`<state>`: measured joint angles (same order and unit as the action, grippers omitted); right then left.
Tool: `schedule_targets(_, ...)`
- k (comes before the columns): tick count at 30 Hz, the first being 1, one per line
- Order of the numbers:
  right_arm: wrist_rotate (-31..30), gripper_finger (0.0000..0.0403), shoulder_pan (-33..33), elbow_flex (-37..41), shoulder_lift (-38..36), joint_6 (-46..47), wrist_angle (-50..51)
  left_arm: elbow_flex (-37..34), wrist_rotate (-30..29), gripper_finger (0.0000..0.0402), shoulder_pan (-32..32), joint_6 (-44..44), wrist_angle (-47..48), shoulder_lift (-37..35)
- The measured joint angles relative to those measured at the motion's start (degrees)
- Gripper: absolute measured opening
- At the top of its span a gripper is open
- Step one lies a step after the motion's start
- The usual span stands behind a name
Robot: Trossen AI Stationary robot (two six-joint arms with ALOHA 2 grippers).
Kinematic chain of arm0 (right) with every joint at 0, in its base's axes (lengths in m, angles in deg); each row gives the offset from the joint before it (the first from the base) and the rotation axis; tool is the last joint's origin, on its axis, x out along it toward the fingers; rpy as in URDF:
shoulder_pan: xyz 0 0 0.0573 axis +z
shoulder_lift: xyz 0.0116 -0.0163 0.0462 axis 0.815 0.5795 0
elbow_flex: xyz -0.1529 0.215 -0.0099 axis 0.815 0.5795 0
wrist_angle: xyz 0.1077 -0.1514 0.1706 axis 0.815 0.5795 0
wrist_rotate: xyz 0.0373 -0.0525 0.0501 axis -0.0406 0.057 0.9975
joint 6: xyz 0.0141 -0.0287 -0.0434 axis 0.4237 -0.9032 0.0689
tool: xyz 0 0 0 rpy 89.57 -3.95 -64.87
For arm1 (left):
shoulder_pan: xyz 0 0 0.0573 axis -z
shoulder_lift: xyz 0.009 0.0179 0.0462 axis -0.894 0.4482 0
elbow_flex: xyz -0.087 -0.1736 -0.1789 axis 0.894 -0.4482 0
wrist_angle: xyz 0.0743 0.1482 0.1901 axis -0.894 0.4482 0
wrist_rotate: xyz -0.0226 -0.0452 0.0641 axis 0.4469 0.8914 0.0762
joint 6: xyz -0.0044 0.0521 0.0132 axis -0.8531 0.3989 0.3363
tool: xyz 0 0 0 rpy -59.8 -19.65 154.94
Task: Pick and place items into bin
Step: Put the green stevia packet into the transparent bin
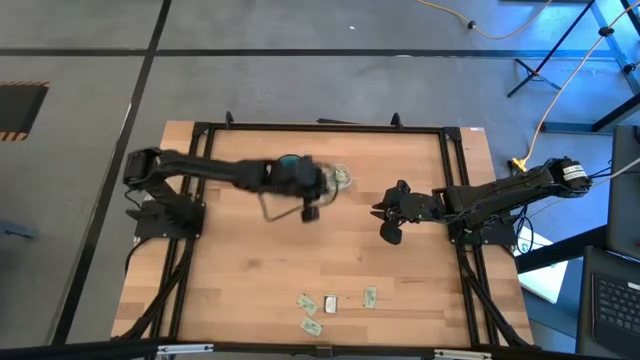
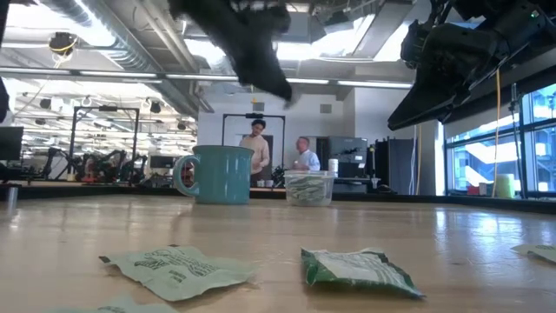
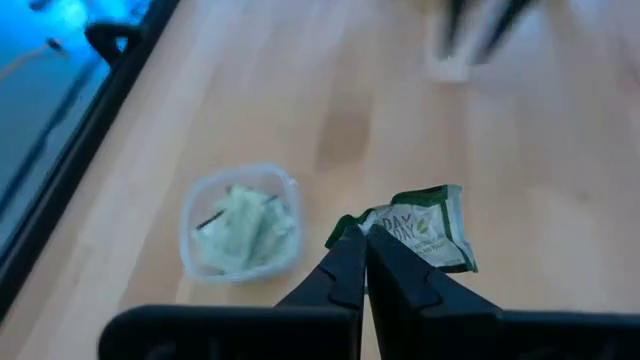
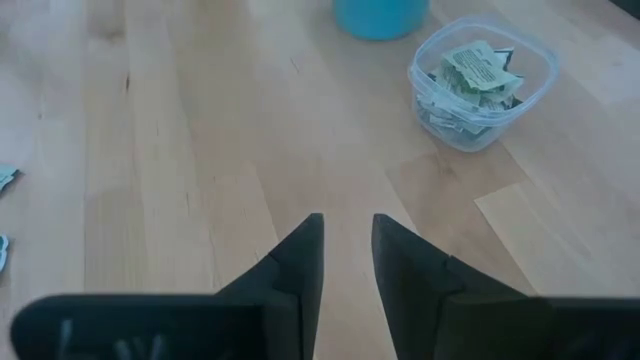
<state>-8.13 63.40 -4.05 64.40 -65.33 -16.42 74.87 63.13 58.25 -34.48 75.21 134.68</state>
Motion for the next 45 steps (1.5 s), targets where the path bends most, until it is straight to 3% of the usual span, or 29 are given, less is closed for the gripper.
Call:
schedule_targets(4,0.0,0.0092,0.0,0.0,0.0,-0.1,0.0,-0.1,5.2,0.0003,-6.2,2.2,-5.6,4.1)
schedule_targets(12,0.0,0.0092,0.0,0.0,0.0,0.2,0.1,-0.1,2.9,0.0003,-11.2,6.6,-12.3,11.7)
schedule_targets(25,0.0,0.0092,0.0,0.0,0.1,0.4,0.0,-0.1,-0.6,0.0004,-11.4,10.9,-15.2,14.4)
schedule_targets(45,0.0,0.0092,0.0,0.0,4.5,0.0,-0.4,-0.1,-0.7,0.0015,-11.5,11.6,-17.2,18.5)
